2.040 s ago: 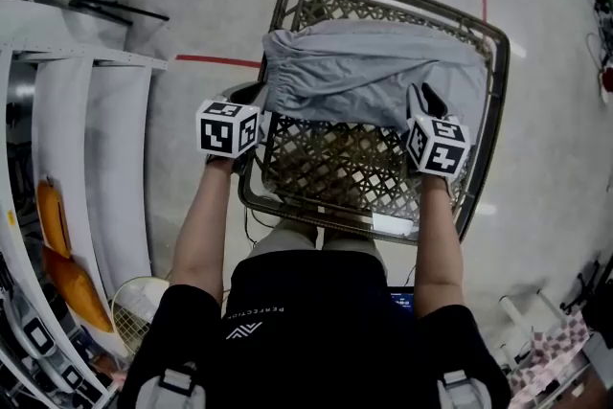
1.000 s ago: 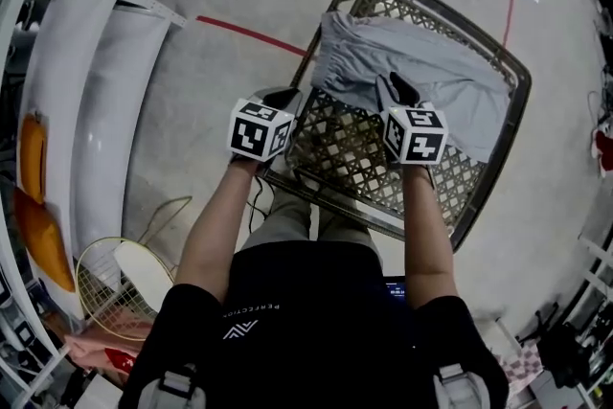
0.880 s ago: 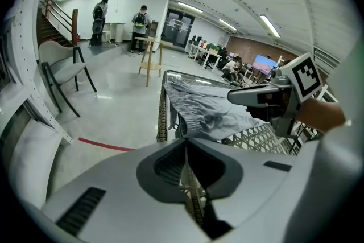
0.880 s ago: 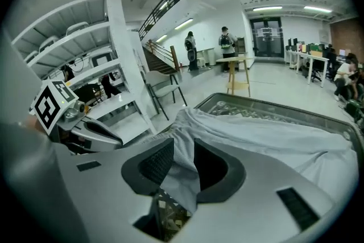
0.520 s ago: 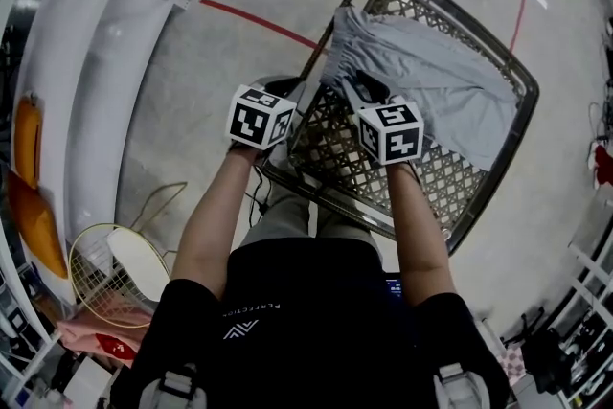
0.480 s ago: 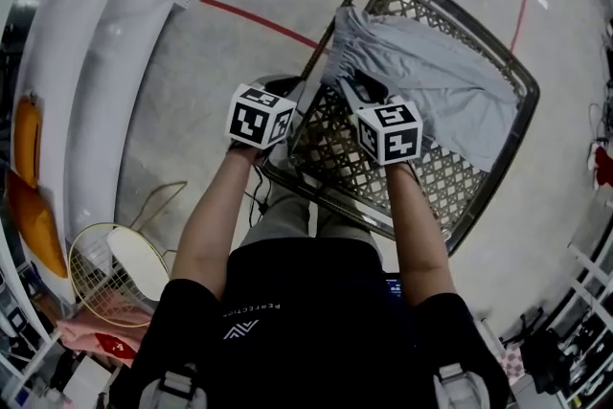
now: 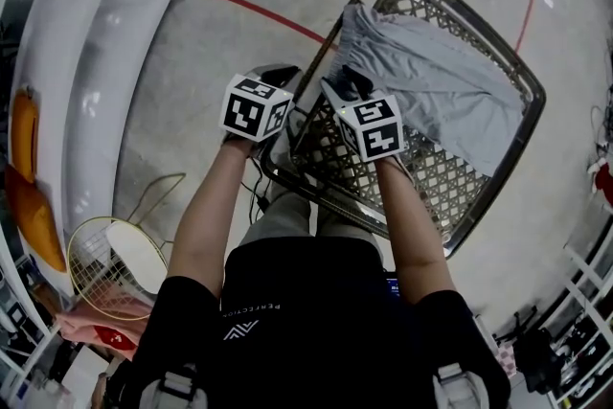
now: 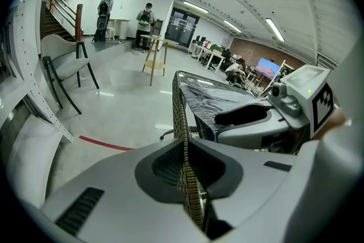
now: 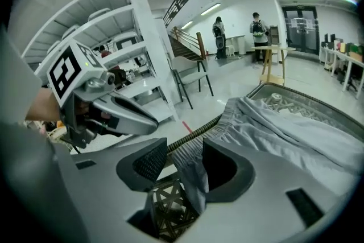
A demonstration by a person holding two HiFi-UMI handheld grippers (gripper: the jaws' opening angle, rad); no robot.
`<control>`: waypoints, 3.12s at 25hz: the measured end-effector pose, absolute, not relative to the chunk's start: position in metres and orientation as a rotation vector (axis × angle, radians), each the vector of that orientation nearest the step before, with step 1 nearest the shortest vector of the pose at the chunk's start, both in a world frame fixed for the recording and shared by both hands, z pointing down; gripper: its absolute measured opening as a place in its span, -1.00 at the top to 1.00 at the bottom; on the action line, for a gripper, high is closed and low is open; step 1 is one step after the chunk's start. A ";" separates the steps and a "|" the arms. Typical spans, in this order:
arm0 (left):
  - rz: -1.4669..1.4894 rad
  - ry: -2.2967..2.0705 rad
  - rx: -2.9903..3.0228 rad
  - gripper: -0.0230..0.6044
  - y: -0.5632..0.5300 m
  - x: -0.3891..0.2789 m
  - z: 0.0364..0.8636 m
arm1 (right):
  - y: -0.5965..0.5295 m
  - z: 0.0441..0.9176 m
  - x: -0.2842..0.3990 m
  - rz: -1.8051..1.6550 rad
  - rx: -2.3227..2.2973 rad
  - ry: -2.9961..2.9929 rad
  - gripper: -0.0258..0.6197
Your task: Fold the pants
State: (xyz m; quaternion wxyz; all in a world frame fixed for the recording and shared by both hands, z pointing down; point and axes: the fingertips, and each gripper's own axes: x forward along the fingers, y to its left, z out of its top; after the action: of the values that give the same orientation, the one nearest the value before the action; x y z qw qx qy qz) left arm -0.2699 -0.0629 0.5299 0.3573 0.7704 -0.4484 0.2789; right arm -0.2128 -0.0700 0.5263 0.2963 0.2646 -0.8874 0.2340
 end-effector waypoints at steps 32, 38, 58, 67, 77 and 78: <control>0.736 -0.904 2.294 0.56 -0.169 -0.218 0.536 | -0.054 0.563 -0.201 0.543 0.656 -2.264 0.37; 0.718 -0.842 2.335 0.51 -0.191 -0.202 0.537 | -0.064 0.559 -0.191 0.464 0.705 -2.274 0.35; 0.764 -0.800 2.357 0.46 -0.221 -0.183 0.539 | -0.066 0.570 -0.188 0.557 0.745 -2.230 0.28; 0.967 -0.626 2.370 0.33 -0.227 -0.166 0.549 | -0.067 0.569 -0.187 0.576 0.723 -2.229 0.28; 1.101 -0.454 2.345 0.32 -0.227 -0.147 0.560 | -0.071 0.567 -0.185 0.652 0.698 -2.243 0.30; 1.107 -0.445 2.355 0.32 -0.226 -0.144 0.561 | -0.072 0.567 -0.185 0.658 0.703 -2.245 0.32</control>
State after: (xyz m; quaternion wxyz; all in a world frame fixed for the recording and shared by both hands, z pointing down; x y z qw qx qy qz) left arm -0.1435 -0.2258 0.5607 0.2482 0.8642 -0.1631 0.4061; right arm -0.1847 -0.0716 0.5670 0.3422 0.2702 -0.8636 0.2532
